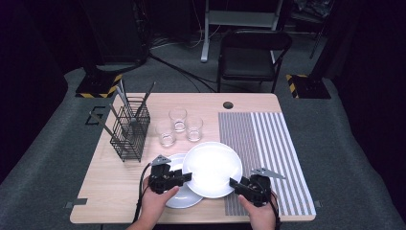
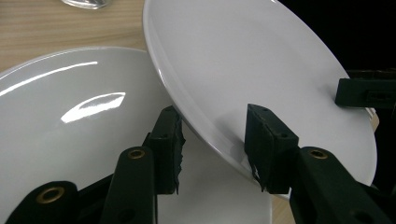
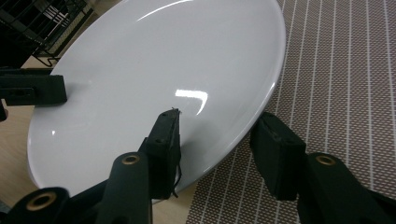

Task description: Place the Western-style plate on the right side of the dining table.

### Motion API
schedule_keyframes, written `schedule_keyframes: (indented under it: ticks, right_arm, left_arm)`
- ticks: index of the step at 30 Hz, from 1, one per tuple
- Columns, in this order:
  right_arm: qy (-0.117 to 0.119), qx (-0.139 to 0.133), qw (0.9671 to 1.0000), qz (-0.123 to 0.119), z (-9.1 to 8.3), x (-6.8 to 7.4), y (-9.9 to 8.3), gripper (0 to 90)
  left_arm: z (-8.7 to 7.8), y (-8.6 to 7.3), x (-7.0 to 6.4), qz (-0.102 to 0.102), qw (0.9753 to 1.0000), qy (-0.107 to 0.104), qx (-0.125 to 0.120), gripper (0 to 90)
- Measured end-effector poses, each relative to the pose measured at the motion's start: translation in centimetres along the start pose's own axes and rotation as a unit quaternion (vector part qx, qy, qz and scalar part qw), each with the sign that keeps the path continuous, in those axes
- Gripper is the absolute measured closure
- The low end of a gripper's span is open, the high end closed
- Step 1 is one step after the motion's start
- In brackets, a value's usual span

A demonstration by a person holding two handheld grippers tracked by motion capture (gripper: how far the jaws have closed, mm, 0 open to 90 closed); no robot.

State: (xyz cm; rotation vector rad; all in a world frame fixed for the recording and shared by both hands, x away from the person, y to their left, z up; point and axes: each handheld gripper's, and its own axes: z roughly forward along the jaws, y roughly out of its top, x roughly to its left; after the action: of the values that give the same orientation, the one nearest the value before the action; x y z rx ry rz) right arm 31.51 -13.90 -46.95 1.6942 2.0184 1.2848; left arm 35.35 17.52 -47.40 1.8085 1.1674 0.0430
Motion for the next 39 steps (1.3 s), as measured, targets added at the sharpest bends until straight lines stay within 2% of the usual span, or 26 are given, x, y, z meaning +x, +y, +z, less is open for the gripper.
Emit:
schedule_keyframes:
  ticks: [10,12,21,28,39]
  right_arm:
    - [-0.007,-0.012,0.9999,0.000,-1.0,-0.6,0.7,54.5]
    - [-0.008,-0.012,0.9999,-0.002,-1.1,-0.7,0.7,54.5]
    - [-0.013,-0.021,0.9997,0.007,-1.6,-1.5,0.8,54.5]
    - [-0.021,-0.029,0.9992,0.016,-2.3,-2.5,0.8,54.5]
    - [-0.034,-0.037,0.9984,0.026,-3.4,-3.9,0.7,54.8]
  left_arm:
    - [0.8,0.7,-0.5,-0.003,1.0000,-0.006,-0.007,56.8]
    - [0.9,0.8,-0.6,-0.002,1.0000,-0.009,-0.001,56.8]
    - [1.8,1.8,-1.2,0.016,0.9998,-0.012,-0.001,57.0]
    - [2.8,2.6,-2.2,0.030,0.9994,-0.017,0.002,57.5]
    - [4.4,3.2,-3.2,0.029,0.9991,-0.029,0.007,57.4]
